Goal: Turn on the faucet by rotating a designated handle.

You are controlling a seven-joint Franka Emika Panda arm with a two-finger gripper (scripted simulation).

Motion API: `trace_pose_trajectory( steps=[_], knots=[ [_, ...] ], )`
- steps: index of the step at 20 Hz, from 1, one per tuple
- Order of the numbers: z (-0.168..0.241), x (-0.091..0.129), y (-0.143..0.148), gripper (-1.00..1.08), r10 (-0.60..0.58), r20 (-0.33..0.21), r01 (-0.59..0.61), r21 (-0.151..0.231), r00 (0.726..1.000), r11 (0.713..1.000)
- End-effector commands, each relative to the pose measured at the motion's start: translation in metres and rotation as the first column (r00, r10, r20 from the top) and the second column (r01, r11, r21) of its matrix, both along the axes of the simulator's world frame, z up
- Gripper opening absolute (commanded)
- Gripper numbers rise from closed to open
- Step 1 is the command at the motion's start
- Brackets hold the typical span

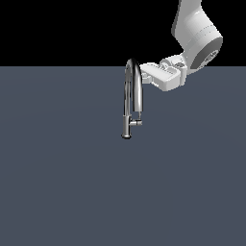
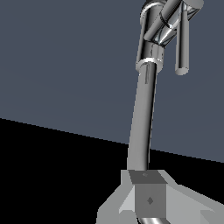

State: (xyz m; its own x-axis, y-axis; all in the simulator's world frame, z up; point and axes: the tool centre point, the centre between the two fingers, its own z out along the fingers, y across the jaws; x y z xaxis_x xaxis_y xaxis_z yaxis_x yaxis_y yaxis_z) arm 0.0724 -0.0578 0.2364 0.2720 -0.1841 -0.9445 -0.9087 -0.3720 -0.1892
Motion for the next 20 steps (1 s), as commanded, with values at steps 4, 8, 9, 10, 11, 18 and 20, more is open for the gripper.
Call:
trace_pose_trajectory(
  steps=[4,8,9,10,11,18,20],
  knots=[
    [-0.041,0.013,-0.005,-1.0,-0.092,-0.104,0.101,0.085,0.99,0.991],
    [-0.068,0.019,-0.006,-1.0,-0.144,-0.171,0.167,0.13,0.975,0.977],
    [-0.074,0.02,-0.007,-1.0,-0.155,-0.186,0.182,0.139,0.97,0.973],
    [-0.08,0.021,-0.007,-1.0,-0.165,-0.201,0.196,0.147,0.966,0.969],
    [-0.085,0.022,-0.006,-1.0,-0.174,-0.214,0.209,0.155,0.961,0.966],
    [-0.108,0.024,-0.005,-1.0,-0.211,-0.272,0.266,0.185,0.939,0.946],
    [-0.11,0.024,-0.005,-1.0,-0.214,-0.275,0.27,0.187,0.937,0.945]
  ],
)
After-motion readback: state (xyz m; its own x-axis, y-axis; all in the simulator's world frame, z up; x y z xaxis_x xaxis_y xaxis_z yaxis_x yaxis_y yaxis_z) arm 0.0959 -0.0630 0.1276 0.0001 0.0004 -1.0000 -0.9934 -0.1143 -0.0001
